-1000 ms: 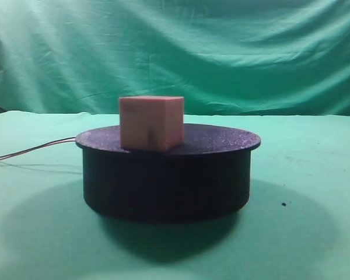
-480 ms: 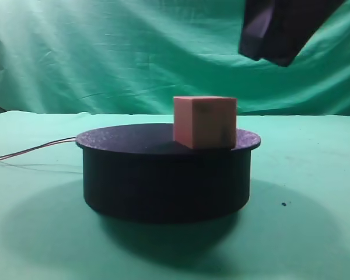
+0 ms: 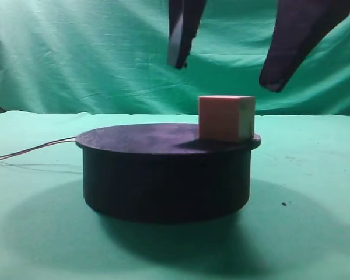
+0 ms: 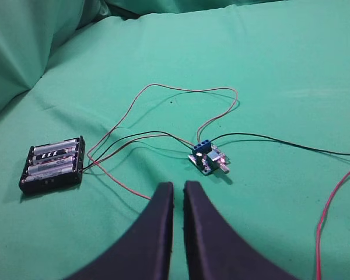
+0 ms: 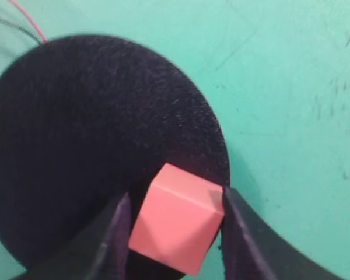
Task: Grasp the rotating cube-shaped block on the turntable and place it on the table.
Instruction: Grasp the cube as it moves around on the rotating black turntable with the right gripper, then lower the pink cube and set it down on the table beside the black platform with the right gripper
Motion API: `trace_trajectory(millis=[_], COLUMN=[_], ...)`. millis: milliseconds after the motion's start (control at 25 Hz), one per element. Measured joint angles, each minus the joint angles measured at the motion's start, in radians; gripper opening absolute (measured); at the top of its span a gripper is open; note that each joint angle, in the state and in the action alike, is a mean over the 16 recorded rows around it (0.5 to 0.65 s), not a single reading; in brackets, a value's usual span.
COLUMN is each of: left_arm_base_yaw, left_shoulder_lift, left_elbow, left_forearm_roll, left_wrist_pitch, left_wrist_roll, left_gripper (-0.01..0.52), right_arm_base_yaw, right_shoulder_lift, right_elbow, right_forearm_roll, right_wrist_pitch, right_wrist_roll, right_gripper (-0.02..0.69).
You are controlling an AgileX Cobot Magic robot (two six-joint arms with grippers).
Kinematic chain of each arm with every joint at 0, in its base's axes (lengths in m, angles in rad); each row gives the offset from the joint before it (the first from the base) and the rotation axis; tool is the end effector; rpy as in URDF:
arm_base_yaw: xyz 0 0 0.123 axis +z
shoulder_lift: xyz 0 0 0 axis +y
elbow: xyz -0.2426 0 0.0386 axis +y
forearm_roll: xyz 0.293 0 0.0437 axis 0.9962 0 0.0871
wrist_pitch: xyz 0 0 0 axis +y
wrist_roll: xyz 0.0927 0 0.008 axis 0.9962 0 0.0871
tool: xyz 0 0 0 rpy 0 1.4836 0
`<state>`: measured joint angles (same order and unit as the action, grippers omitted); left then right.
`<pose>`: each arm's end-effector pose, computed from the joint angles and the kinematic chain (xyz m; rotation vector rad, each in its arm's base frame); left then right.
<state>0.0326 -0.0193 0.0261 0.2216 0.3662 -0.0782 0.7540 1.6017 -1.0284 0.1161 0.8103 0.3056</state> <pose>0.1389 0.0119 0.1731 0.0343 1.8512 0.1856 0.2434 0.2393 0.1529 -0.5543 2.8825 0.3253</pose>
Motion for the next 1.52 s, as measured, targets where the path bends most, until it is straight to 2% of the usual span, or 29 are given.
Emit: trace_trajectory(millis=[160,320,560,840,1000,1200,1400,1520], left_arm_base_yaw=[0.0,0.0,0.0,0.0,0.0,0.0,0.0,0.0], left_shoulder_lift=[0.0,0.0,0.0,0.0,0.0,0.0,0.0,0.0], left_elbow=[0.0,0.0,0.0,0.0,0.0,0.0,0.0,0.0], left_forearm_roll=[0.0,0.0,0.0,0.0,0.0,0.0,0.0,0.0], left_wrist_pitch=[0.0,0.0,0.0,0.0,0.0,0.0,0.0,0.0], left_wrist_roll=[0.0,0.0,0.0,0.0,0.0,0.0,0.0,0.0], left_gripper=[0.0,0.0,0.0,0.0,0.0,0.0,0.0,0.0], right_arm_base_yaw=[-0.012,-0.028,-0.07,-0.131,-0.153,-0.161,-0.161,-0.161], right_shoulder_lift=[0.001,-0.032,-0.106,-0.134,-0.105,-0.074,-0.11,-0.177], right_elbow=[-0.035,-0.072,-0.064,0.066,0.145,0.188,0.17,0.155], right_forearm_roll=[-0.056,-0.13,-0.223,-0.207,-0.162,-0.119,-0.119,-0.137], right_wrist_pitch=[0.032,0.097,0.177,0.126,0.052,-0.01,0.019,0.072], right_wrist_roll=[0.021,0.044,0.076,0.072,0.051,0.025,0.016,0.023], right_gripper=[0.289,0.238,0.228,0.228,0.256,0.327,0.399,0.392])
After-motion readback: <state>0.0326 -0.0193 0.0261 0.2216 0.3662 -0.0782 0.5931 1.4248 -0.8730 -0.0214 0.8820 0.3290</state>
